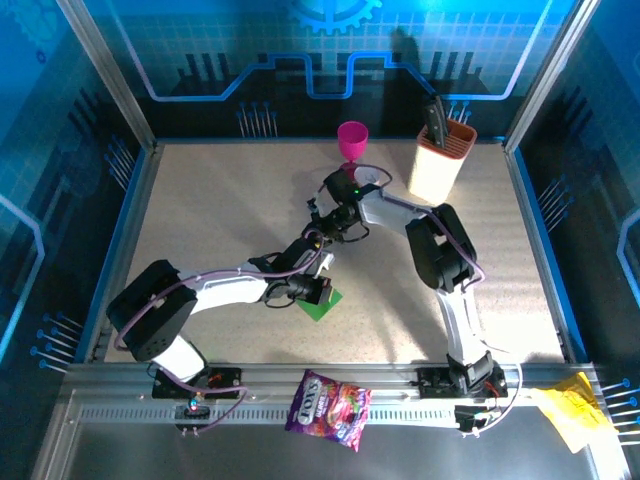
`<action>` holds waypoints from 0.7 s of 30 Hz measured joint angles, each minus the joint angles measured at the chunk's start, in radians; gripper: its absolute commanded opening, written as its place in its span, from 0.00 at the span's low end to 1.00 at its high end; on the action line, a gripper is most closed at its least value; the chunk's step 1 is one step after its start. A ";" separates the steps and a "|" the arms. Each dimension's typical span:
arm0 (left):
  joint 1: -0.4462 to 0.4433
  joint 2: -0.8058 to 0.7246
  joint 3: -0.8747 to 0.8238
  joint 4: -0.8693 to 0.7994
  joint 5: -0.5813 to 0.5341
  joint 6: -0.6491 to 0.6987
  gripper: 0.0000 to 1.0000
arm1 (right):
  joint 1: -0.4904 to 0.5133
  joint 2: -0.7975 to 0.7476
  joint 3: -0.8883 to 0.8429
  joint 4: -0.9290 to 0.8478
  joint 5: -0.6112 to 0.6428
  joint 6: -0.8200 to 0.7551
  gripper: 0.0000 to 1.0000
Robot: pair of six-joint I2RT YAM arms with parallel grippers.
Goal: Fold a paper plane with a square sheet of paper (pick it up from the middle)
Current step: Fold the triangle a second time at the center of the table.
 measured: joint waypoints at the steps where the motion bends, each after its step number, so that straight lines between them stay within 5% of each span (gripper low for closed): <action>1: 0.000 0.003 0.000 0.000 0.000 0.000 0.00 | 0.011 0.014 0.010 -0.009 -0.013 -0.008 0.00; 11: 0.000 0.017 0.002 -0.003 0.013 0.026 0.00 | 0.053 0.090 0.034 -0.047 -0.023 -0.010 0.00; 21: 0.008 0.031 0.041 -0.023 0.032 0.055 0.00 | 0.002 0.016 -0.118 0.005 0.077 0.076 0.00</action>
